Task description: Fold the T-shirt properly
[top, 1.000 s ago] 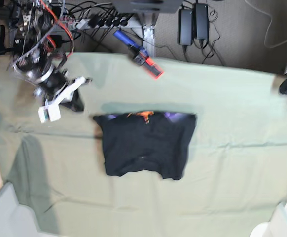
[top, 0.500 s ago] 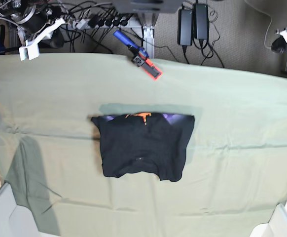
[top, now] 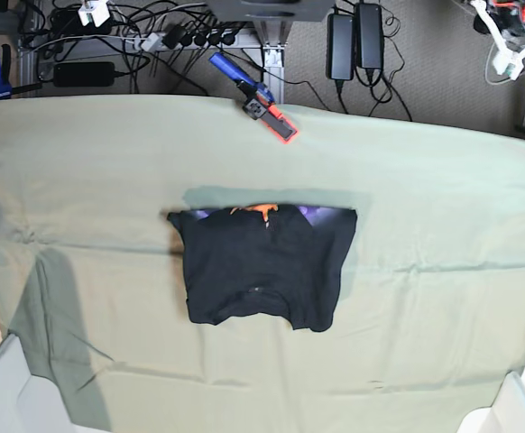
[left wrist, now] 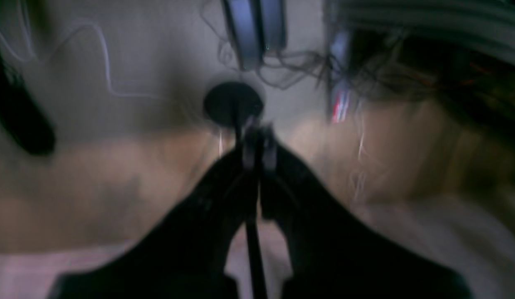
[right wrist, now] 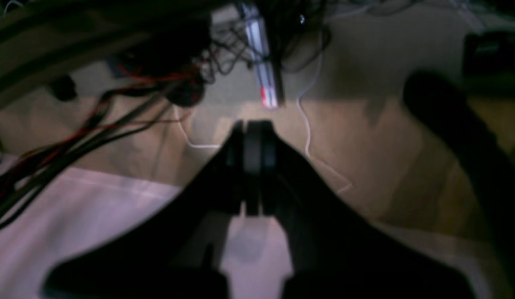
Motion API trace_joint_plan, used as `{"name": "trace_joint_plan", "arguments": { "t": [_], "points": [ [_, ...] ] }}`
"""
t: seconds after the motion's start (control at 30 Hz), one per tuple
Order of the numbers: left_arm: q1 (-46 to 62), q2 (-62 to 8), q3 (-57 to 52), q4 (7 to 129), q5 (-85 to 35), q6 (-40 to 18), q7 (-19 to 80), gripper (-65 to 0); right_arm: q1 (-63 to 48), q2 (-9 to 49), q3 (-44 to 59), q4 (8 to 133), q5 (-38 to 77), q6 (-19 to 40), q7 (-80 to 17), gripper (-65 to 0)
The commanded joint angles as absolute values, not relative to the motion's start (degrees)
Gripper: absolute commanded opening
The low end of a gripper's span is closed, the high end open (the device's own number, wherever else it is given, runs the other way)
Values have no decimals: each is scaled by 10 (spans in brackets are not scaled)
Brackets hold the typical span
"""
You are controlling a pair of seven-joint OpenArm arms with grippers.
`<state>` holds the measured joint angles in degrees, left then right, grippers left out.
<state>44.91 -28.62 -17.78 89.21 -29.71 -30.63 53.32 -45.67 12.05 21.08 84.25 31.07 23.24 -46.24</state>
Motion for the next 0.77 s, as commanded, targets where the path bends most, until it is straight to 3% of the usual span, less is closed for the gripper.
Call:
{"name": "trace_joint_plan", "arguments": {
  "t": [0.0,0.43,0.57,0.73],
  "points": [
    [441,-294,-158,874,-289,-296,526,-650,-448,125,212,823,308,272,-464,-650],
    [107,-261,142,349,-272,-277,426,-650,-234,123,212,495,174,217,-448,-650],
    [39,-222,210,273,-272,-276,422,-650,-186,109,213,464,167,212,-450,-650],
    [17,-184,236,266,-271,-276,401,-650,-156,81,212,465,168,212,-443,-650]
  ]
}}
